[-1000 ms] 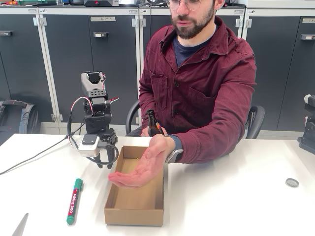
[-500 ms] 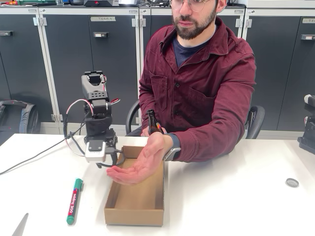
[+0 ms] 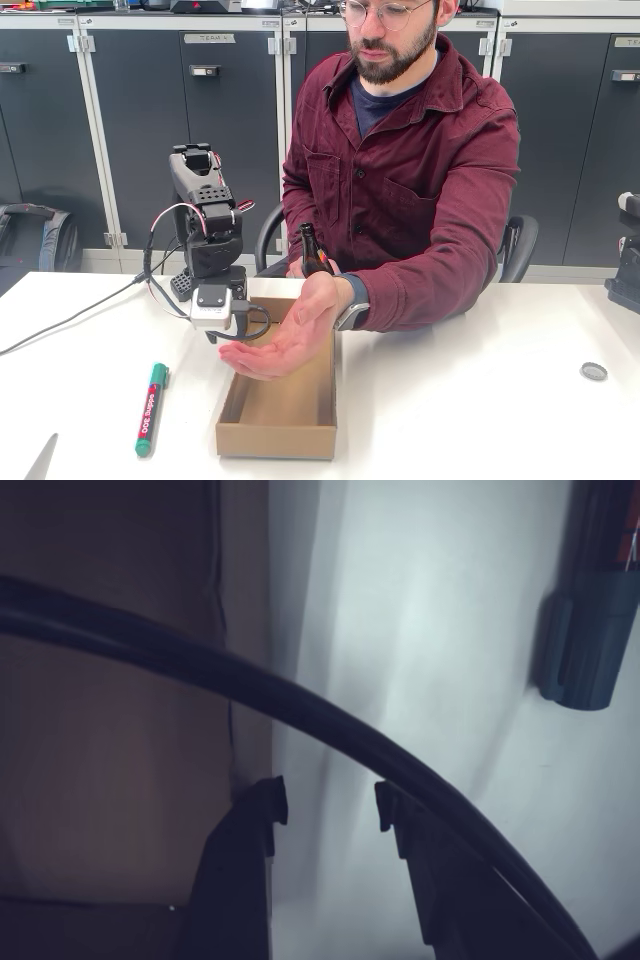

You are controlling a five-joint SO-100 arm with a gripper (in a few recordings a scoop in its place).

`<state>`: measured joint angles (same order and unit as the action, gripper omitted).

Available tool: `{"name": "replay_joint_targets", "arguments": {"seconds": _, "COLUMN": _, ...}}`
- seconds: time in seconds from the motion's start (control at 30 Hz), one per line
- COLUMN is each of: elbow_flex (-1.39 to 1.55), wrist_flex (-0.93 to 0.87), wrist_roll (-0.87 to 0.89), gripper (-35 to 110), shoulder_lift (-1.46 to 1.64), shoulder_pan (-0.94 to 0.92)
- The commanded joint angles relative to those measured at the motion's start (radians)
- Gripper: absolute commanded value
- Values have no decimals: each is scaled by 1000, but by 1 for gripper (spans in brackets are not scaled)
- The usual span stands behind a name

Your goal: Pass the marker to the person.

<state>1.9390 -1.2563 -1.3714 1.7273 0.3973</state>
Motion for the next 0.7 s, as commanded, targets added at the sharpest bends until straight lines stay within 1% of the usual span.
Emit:
{"name": "replay_joint_targets", "arguments": {"seconds": 0.0, "elbow_flex": -127, "wrist_flex": -17, "wrist_roll": -57, "gripper": 22, "shoulder_lift": 25, "shoulder_pan": -110}}
{"name": "replay_joint_targets", "arguments": {"seconds": 0.1, "elbow_flex": -170, "wrist_flex": -40, "wrist_roll": -86, "gripper": 23, "shoulder_lift": 28, "shoulder_pan": -222}}
{"name": "replay_joint_targets", "arguments": {"seconds": 0.33, "elbow_flex": -152, "wrist_flex": 72, "wrist_roll": -74, "gripper": 23, "shoulder_lift": 17, "shoulder_pan": -411}}
{"name": "replay_joint_targets", "arguments": {"seconds": 0.43, "elbow_flex": -124, "wrist_flex": 121, "wrist_roll": -26, "gripper": 22, "shoulder_lift": 2, "shoulder_pan": -422}}
{"name": "replay_joint_targets", "arguments": {"seconds": 0.53, "elbow_flex": -120, "wrist_flex": 130, "wrist_roll": 31, "gripper": 23, "shoulder_lift": -15, "shoulder_pan": -422}}
{"name": "replay_joint_targets", "arguments": {"seconds": 0.67, "elbow_flex": -75, "wrist_flex": 167, "wrist_roll": 81, "gripper": 23, "shoulder_lift": -37, "shoulder_pan": -391}}
